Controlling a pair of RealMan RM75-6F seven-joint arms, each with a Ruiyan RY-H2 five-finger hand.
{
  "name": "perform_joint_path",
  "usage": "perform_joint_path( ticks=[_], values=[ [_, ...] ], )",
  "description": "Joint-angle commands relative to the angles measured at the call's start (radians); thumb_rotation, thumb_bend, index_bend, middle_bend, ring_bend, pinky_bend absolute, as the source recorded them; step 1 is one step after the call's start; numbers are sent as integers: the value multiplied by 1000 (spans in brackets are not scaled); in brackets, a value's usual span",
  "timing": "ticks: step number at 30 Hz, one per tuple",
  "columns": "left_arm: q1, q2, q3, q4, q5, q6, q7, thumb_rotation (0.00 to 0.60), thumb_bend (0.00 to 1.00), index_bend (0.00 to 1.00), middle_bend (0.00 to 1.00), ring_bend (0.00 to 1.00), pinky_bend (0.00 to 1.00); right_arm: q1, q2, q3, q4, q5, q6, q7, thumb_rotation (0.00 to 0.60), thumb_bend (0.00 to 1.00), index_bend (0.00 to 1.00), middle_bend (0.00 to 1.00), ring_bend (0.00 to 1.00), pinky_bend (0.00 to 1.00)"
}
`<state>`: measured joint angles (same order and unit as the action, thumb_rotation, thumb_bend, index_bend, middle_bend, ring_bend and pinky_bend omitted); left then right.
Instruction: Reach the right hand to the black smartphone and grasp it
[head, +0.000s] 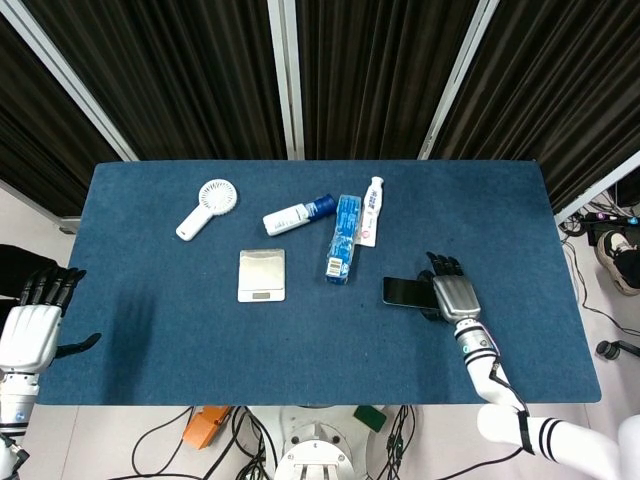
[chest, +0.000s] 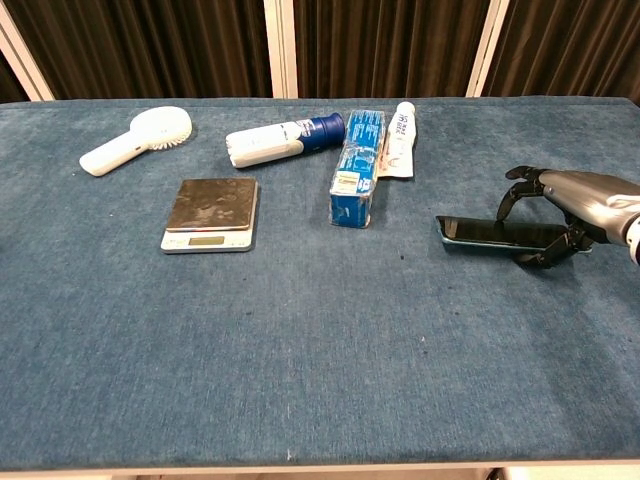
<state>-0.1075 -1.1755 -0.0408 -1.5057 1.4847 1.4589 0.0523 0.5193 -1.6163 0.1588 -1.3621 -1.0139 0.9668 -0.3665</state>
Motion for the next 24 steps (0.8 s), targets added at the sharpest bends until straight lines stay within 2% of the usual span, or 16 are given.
perform_joint_path(
  ticks=[1, 4, 7, 18, 24],
  values=[
    [1, 1, 0, -1, 0, 2, 1, 600, 133, 101, 91, 32, 0, 6, 9, 1, -1, 2, -10, 5, 600, 600, 416, 58, 0, 0],
    [1, 4, 0, -4, 0, 3, 3, 600, 133, 101, 91, 32, 0, 15, 30, 4, -8, 4, -24, 7, 600, 670, 417, 58, 0, 0],
    [1, 7, 0, -10, 2, 5, 8, 600, 133, 101, 91, 32, 0, 32, 56, 11, -19, 16, -48, 0, 600, 698, 417, 58, 0, 0],
    [3, 19, -1, -29, -1, 9, 23, 600, 133, 101, 91, 32, 0, 97, 115, 61, -18, 92, -114, 4, 600, 701, 383, 60, 0, 0],
    [0, 18, -1, -29, -3, 2, 24, 600, 133, 101, 91, 32, 0, 135, 108, 71, 19, 139, -135, -12, 600, 700, 367, 60, 0, 0]
  ],
)
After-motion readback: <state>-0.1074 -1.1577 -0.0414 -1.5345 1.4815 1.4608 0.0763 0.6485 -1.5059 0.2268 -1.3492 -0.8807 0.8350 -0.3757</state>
